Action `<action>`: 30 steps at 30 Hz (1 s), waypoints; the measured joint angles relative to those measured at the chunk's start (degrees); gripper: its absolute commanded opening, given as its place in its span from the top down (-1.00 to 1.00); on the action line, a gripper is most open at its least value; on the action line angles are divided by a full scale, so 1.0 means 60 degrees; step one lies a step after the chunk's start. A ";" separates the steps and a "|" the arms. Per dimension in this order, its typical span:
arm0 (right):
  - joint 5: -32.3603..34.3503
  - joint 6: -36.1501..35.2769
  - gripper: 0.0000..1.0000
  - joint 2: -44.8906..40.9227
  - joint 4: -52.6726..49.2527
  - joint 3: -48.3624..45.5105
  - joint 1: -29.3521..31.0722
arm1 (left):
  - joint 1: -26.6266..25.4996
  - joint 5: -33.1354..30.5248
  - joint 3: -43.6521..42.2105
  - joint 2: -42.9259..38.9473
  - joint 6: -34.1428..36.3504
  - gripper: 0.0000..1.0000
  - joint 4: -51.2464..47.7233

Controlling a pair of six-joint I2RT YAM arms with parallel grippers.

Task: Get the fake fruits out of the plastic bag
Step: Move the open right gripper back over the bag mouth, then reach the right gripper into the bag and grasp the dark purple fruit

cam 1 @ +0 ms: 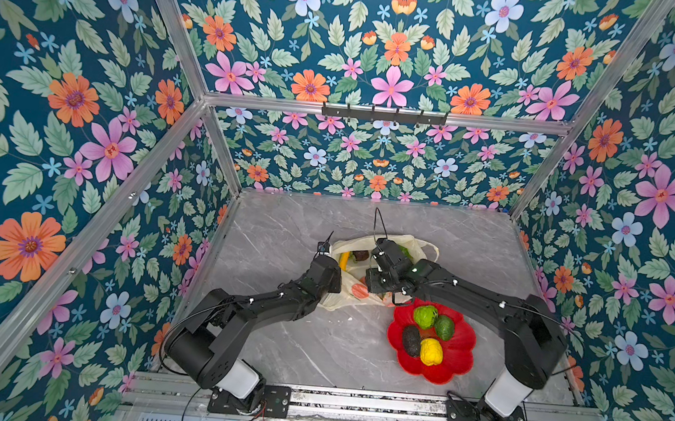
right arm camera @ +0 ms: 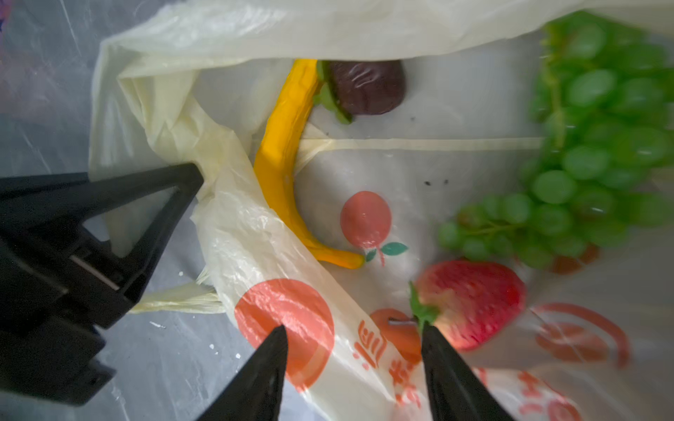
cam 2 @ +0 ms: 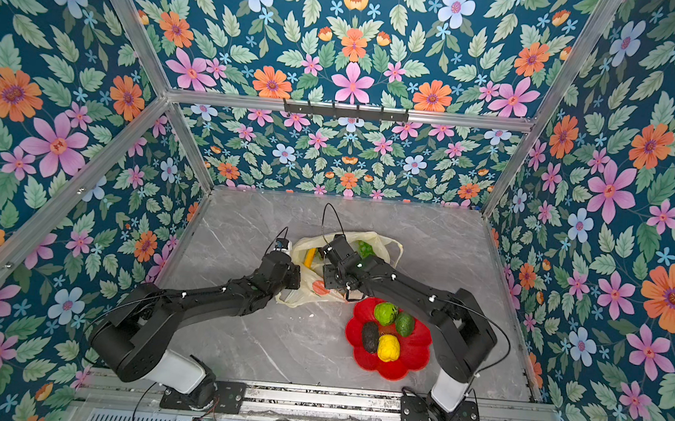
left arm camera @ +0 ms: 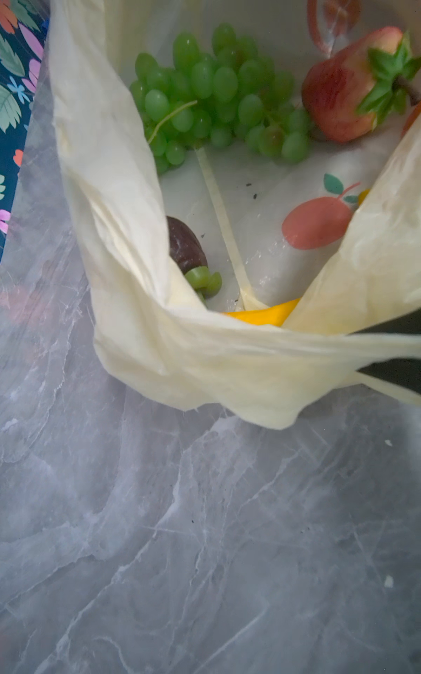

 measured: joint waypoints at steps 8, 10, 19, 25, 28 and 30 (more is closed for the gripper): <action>-0.0426 -0.0845 -0.06 0.1515 0.0663 0.1402 -0.0022 | 0.0109 0.0153 -0.0007 0.0069 -0.0219 0.87 -0.0047; -0.0408 -0.1020 -0.05 0.1843 0.0729 0.1738 -0.0040 | 0.0109 0.0160 -0.0007 0.0084 -0.0219 0.87 -0.0087; -0.0087 -0.1858 -0.04 0.3158 0.0736 0.3279 -0.0328 | 0.0109 0.0189 -0.0007 0.0036 -0.0215 0.87 -0.0091; 0.0197 -0.2401 -0.04 0.3697 0.0616 0.4186 -0.0350 | 0.0109 0.0189 -0.0007 0.0011 -0.0211 0.87 -0.0091; 0.0339 -0.2514 -0.04 0.3989 0.0481 0.4543 -0.0444 | 0.0109 0.0189 -0.0007 0.0011 -0.0208 0.86 -0.0091; 0.0404 -0.2623 -0.05 0.4120 0.0361 0.4670 -0.0492 | 0.0109 0.0189 -0.0007 0.0011 -0.0208 0.86 -0.0087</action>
